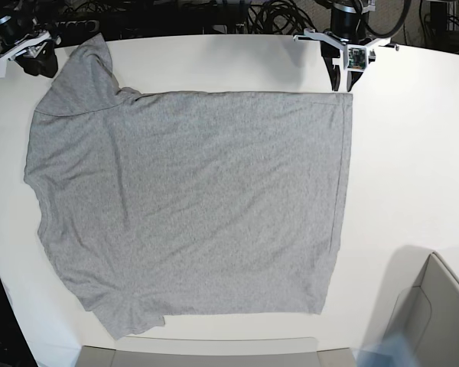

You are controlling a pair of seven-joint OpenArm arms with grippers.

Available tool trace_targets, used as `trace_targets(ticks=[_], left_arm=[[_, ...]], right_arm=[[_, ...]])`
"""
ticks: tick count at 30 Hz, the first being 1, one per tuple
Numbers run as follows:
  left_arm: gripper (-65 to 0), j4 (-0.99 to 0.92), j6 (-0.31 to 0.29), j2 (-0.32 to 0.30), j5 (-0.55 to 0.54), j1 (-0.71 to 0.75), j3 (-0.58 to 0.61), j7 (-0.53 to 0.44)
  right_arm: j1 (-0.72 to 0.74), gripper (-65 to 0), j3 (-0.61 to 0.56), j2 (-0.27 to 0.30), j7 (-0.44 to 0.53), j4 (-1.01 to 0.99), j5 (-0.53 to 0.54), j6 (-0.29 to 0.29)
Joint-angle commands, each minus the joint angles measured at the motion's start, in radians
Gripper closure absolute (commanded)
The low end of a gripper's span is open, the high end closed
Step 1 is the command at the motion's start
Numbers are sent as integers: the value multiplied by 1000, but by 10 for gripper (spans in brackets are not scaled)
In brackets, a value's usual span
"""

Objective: Fold the T-shirt properly
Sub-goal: 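Move both grippers down to the shoulder corners of the grey T-shirt, then close both grippers on the shoulder corners of the shirt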

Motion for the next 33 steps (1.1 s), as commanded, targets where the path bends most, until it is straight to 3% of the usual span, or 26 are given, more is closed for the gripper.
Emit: trace_targets(ticks=[1,9,14,19,23,27,30,33], left_arm=[[-151,19,9,-2,5,8,1,-27],[-151,18,9,-2,6,5,1,-27],[-151,18,9,-2,6,5,-7,-27],[-152,18,9,-2,3,5,-1,-26],[-154,16,9,-2,-17,-24,-1,-24],[-191,16,9,-13,-247,-95,-21,63],[-234,16,9,-63,-517,-160,-81,160],[-234,16,9,-122,-744,-195,-179,224]], right_arm=[[10,-269,6,18,22,-14,7,30],[47,-268,1,15,24,-150,-25,53],[82,-268,-91,15,25,-206,-68,51],[122,-268,-137,-20,62,-249,-149,49],[114,-259,-138,-40,62,-247,-154,49],[87,-211,-134,-42,61,-247,-151,49],[64,-193,-131,-42,61,-246,-151,49],[42,-194,-129,-42,61,-252,-111,49]])
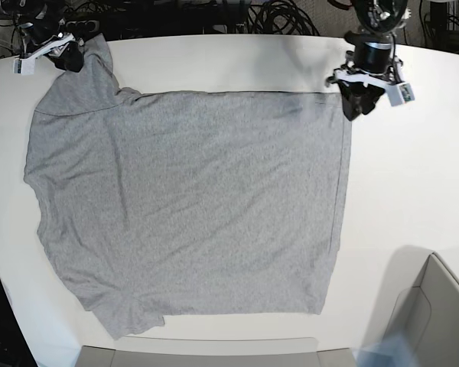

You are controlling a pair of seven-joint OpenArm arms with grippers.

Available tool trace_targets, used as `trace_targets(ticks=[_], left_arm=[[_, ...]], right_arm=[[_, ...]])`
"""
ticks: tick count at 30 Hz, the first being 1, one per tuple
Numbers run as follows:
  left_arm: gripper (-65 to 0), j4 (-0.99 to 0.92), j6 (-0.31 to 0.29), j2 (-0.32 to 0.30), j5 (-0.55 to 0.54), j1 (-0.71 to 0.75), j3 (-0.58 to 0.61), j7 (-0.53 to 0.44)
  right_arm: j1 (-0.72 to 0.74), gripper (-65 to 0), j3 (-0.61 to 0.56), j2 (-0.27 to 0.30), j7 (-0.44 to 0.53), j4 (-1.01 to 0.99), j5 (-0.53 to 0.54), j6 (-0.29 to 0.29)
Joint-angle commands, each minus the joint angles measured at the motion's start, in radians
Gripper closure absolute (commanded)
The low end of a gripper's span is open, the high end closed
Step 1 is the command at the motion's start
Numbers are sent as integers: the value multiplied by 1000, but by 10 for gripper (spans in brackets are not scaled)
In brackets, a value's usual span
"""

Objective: Fold the T-shirt properly
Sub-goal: 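Close both grippers on the shoulder corners of the shirt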

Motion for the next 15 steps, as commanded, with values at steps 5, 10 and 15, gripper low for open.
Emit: trace_targets(ticks=[5,10,15], left_arm=[[-245,-10,-10,-55,-251,-14,-186,104],[-302,-153,-12,-52,-510,-139,-310,391],[-303,-282,-29,-54,-542,-212,-355,535]], right_arm=[[-39,-195,4,11,-57,-3,-33,-3],[-32,-195,-3,11,-58,-2,-38,-3],[-32,-195,-3,8,-58,-5,-39,-3]])
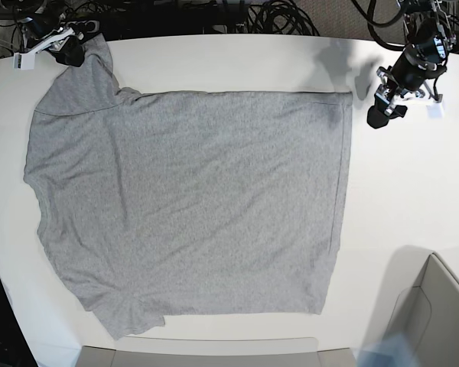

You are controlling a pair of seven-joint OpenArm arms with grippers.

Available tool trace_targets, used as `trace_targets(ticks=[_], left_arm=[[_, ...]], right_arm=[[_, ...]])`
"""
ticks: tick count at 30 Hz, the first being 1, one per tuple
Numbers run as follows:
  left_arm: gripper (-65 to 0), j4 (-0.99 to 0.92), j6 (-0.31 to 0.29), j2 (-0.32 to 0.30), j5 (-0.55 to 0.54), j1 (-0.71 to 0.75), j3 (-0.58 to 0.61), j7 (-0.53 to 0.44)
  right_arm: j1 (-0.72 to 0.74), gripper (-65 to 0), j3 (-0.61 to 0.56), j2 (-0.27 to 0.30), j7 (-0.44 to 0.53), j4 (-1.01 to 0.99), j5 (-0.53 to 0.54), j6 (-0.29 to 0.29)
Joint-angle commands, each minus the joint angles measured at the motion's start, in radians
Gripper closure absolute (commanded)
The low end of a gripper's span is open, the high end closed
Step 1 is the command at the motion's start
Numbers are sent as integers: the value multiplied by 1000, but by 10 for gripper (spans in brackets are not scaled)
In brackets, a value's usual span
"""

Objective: Fold the T-shirt properly
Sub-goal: 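Close both grippers on the shoulder corners of the shirt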

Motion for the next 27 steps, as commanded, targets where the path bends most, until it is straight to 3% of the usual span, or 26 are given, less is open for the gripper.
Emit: trace_targets(ticks=[1,4,10,15,21,27], left_arm=[[-303,-19,-33,-10,-14,-3,-6,26],[-302,-106,-138,-10,-14,-11,-6,73],[-302,-168,-221,-6,111,-10,-6,78],[-302,-168,-229,39,164,-33,9,93],[-301,-166,-226,43,183,-34,161,49],[-269,-166,-227,43,183,-34,192,35]], right_arm=[[-11,-195,0,3,-49,-4,-60,-9],[-11,-195,4,4,-49,-4,-60,-9],[-11,-195,-3,-2,-49,-4,-60,-9],[2,-195,-3,-3,-50,-4,-65,-9],[19,-195,-4,-26,-50,4,-94,-9],[11,-194,-59,-59,-52,18,-94,-9]])
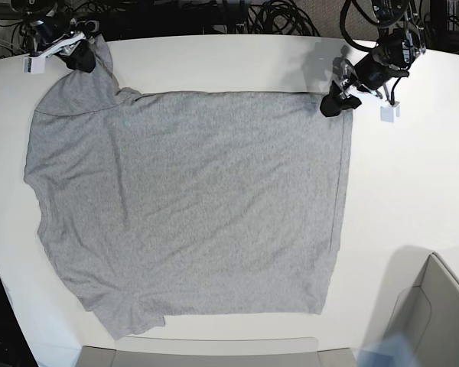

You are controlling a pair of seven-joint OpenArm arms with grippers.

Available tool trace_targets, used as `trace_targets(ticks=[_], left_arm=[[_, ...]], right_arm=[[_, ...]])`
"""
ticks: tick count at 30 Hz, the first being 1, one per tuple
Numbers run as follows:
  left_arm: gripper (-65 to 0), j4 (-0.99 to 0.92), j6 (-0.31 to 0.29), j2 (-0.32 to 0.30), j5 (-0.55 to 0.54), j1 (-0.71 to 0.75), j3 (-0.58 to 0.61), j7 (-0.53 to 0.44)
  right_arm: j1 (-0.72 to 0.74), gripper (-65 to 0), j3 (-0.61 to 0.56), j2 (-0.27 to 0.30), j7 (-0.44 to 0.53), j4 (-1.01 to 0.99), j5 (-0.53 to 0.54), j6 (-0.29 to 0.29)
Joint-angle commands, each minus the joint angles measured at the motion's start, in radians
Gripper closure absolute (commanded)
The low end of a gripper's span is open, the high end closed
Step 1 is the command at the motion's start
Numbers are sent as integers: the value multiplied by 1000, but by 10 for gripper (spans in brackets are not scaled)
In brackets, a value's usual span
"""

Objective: Fold the T-shirt properly
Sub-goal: 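Close both grippers on the shoulder corners of the shirt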

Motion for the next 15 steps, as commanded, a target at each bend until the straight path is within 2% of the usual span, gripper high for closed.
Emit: trace_targets(ticks=[1,6,7,10,12,15], left_arm=[[-265,1,15,-5,37,10,6,29],[-248,-1,14,-3,37,-13,8,29],[-232,-1,14,-3,37,-14,8,29],[-122,-2,14,-3,37,-16,8,29],[-57,-2,14,8,37,-16,8,29],[-21,-2,14,9,39,-16,9,30]], right_arm=[[-17,-193,-27,-3,-72,-4,-65,-9],[-21,-191,-70,-30,-67,-4,-65,-9],[-21,-191,-71,-30,-66,-4,-65,-9],[-21,-179,-67,-24,-66,-3,-67,-9],[-17,-128,-64,-19,-63,-3,-67,-9],[-6,-41,-48,5,-63,-7,-67,-9]])
